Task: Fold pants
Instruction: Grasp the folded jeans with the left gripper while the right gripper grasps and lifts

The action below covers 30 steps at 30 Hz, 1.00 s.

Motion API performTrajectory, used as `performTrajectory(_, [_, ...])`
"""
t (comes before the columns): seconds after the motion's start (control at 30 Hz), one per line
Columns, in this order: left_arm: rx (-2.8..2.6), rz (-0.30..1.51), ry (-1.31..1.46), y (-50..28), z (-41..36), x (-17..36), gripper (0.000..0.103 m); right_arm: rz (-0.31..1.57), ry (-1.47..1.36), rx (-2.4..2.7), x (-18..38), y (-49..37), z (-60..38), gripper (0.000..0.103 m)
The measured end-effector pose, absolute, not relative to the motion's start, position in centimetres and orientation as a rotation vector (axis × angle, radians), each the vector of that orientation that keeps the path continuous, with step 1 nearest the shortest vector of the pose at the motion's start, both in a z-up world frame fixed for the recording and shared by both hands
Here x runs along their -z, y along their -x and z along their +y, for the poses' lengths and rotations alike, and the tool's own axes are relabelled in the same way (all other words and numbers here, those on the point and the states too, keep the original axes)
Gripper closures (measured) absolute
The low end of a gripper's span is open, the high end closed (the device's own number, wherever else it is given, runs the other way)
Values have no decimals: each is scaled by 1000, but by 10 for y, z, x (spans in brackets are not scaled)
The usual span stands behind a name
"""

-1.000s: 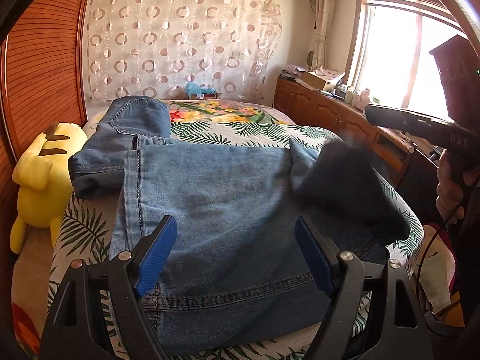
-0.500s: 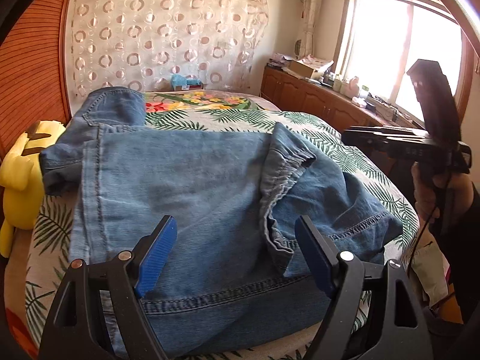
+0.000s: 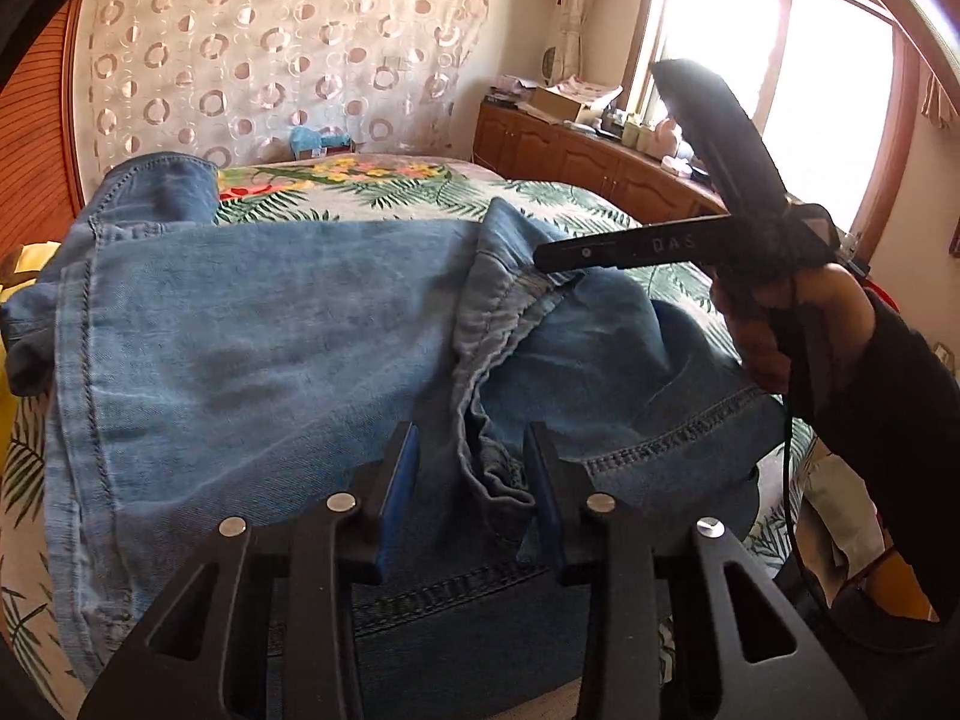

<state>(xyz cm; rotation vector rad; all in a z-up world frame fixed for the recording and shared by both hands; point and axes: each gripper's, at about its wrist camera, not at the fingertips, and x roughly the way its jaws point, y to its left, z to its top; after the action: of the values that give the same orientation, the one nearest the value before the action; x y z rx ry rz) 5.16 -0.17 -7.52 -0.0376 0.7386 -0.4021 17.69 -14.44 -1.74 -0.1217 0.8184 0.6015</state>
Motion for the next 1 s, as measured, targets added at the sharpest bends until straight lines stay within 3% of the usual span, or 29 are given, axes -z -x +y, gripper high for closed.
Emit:
performTrajectory(0.27, [411,754,41,-58,-5,81,70,884,106,-627,36,-186,-134,60])
performTrajectory(0.37, [420,755,39,-58,-6,81,78,889,98,-636,37,-186,-135,62])
performTrajectory(0.43, [430,748,31,-57,-8,79,89,893,86,-669,38,-185,-134,89])
performTrajectory(0.53, [429,712,23,-50,-7,69,93,859,107,-684,32,-178,-134,97])
performTrajectory(0.63, [443,656,36,-38,-3,46,93,788,101,-700,18,-168,-139,98])
performTrajectory(1.0, [431,467,32,5,30,-47,93,462,135,-771,-115,-107,-138,98])
